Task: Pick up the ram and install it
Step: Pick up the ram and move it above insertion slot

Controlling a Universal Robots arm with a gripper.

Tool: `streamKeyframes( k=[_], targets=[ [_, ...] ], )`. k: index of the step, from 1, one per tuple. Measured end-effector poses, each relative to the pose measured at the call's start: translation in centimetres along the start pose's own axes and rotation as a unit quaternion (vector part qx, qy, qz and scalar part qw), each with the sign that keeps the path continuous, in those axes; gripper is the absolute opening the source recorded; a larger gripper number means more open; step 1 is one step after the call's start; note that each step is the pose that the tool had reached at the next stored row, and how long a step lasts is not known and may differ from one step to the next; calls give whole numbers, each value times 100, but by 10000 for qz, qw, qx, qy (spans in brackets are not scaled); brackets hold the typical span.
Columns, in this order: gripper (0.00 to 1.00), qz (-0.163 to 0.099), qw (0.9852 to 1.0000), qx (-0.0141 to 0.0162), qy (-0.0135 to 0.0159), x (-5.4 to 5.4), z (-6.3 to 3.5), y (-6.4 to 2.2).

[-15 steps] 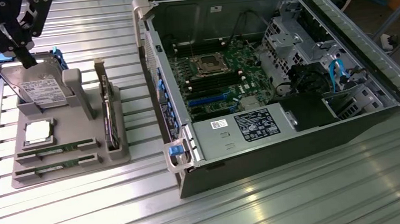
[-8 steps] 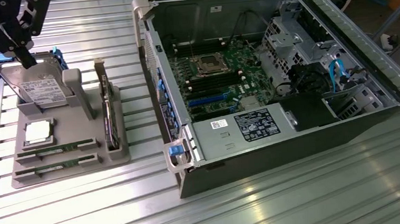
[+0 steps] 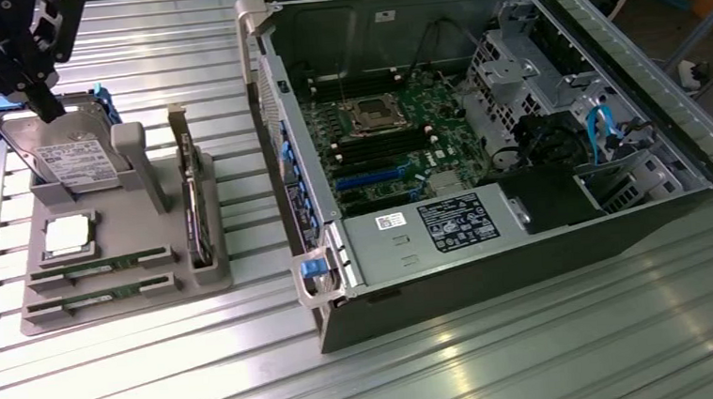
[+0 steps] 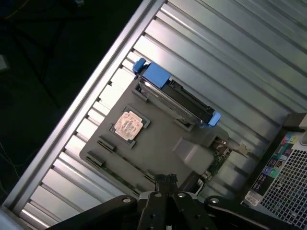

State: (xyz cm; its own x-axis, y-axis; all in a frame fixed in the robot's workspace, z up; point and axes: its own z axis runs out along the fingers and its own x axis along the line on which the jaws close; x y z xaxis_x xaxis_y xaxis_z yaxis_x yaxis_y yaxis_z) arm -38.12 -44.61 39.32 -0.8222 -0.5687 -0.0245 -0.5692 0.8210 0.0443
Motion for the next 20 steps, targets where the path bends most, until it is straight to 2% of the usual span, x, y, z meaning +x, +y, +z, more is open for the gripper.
streamKeyframes(
  k=[10,20],
  targets=[
    [11,-475,9989,-12,21,0,0,0],
    [11,-904,9959,-22,40,0,0,0]
  ],
)
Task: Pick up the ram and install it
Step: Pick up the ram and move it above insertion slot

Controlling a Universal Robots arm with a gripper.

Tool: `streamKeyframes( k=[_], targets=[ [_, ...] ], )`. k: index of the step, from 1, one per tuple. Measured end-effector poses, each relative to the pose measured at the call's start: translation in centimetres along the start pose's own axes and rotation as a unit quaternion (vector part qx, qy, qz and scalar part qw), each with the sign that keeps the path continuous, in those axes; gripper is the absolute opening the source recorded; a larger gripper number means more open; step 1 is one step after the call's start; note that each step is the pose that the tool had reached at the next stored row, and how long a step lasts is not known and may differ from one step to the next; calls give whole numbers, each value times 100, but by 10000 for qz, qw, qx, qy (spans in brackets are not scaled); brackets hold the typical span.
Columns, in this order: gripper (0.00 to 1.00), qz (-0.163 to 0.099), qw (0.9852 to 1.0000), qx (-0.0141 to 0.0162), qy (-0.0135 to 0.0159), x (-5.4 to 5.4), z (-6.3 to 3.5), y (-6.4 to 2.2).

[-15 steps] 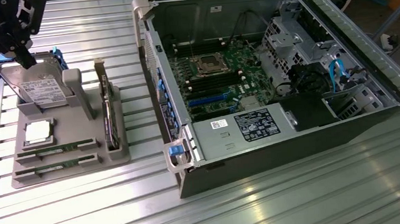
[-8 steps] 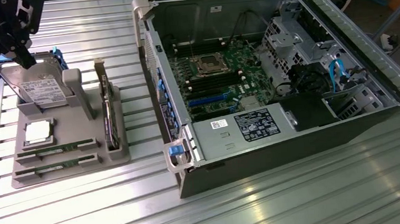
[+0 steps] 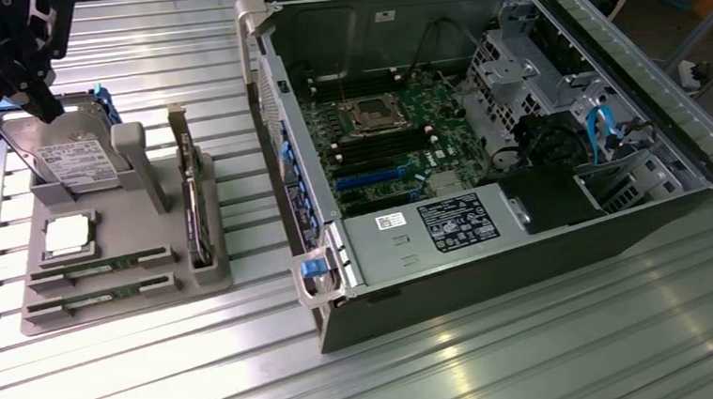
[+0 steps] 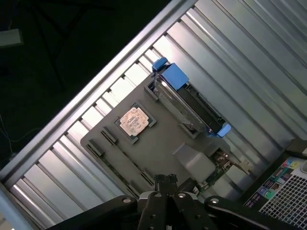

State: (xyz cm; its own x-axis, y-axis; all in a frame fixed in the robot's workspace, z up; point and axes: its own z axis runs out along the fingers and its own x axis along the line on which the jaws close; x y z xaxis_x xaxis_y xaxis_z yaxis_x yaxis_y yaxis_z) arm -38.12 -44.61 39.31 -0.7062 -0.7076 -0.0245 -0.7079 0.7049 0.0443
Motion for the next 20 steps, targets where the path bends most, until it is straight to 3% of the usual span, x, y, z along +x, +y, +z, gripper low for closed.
streamKeyframes(
  k=[7,20],
  targets=[
    [11,-301,9995,-8,14,0,0,0],
    [11,-919,9958,-23,41,0,0,0]
  ],
)
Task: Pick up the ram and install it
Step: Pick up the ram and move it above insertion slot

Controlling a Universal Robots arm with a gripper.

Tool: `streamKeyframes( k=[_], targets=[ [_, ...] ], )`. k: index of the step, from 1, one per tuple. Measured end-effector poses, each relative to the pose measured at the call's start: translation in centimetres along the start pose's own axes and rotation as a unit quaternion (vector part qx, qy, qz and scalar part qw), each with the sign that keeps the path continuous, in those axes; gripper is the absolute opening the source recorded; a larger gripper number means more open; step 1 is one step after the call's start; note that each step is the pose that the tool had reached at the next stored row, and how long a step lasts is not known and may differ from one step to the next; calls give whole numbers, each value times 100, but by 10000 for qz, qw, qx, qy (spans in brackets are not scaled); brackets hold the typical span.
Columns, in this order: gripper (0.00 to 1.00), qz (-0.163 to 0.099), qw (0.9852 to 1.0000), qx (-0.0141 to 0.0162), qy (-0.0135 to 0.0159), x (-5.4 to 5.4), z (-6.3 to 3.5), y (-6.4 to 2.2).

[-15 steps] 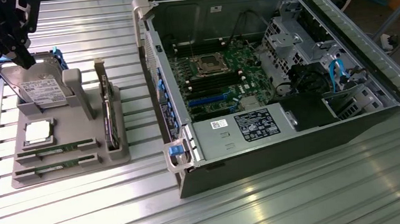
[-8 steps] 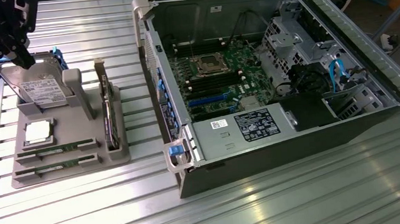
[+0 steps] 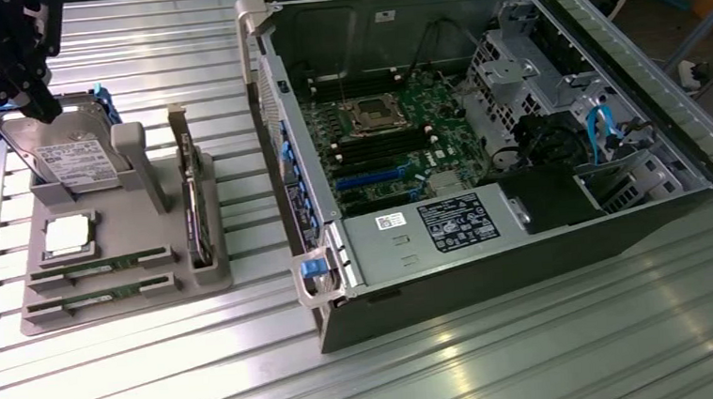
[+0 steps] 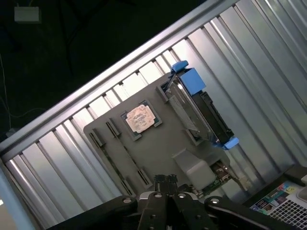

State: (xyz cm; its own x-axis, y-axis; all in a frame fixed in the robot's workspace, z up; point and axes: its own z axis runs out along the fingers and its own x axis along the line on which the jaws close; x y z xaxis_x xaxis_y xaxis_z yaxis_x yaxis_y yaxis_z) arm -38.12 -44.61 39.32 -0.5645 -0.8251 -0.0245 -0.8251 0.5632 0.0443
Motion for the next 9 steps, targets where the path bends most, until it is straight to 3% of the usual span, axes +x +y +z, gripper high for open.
streamKeyframes(
  k=[9],
  targets=[
    [11,-421,9991,-10,19,0,0,0]
  ],
)
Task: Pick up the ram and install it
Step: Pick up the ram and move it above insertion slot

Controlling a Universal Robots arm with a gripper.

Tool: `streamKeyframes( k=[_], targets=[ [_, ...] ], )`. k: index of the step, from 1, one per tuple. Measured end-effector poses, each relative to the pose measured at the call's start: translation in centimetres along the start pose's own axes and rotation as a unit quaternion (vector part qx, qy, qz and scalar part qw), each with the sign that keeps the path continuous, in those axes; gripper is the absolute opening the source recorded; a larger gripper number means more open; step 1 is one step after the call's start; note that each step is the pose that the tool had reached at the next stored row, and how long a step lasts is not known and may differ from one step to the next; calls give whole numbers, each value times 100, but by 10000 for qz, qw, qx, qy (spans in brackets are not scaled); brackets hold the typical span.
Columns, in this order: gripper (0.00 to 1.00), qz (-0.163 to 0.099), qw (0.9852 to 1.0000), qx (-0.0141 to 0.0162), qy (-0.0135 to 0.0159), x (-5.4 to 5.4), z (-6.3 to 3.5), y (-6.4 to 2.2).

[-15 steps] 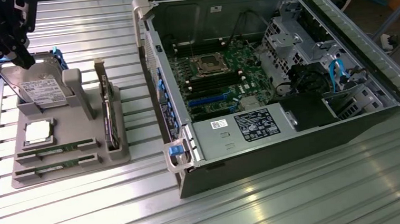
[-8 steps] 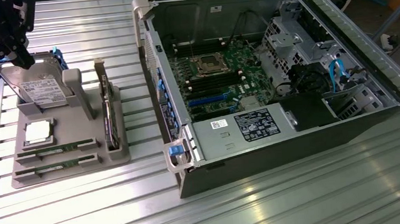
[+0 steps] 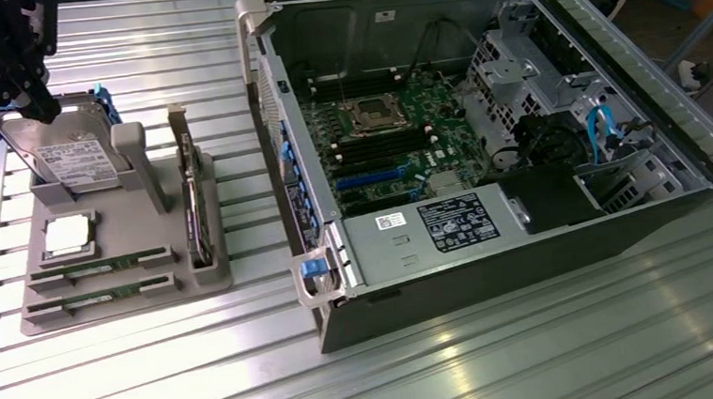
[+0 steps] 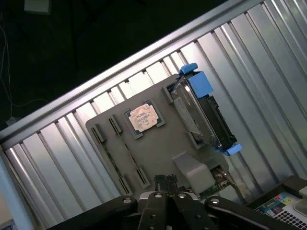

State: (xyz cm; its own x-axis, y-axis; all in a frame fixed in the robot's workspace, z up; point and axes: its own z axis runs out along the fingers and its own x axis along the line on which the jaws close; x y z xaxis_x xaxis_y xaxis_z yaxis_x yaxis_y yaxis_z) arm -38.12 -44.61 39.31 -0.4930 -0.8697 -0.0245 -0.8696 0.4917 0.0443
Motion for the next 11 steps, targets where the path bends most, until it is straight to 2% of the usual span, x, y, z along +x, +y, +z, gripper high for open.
streamKeyframes(
  k=[3,11],
  targets=[
    [11,-147,9999,-3,6,0,0,0],
    [11,-610,9981,-15,27,0,0,0]
  ],
)
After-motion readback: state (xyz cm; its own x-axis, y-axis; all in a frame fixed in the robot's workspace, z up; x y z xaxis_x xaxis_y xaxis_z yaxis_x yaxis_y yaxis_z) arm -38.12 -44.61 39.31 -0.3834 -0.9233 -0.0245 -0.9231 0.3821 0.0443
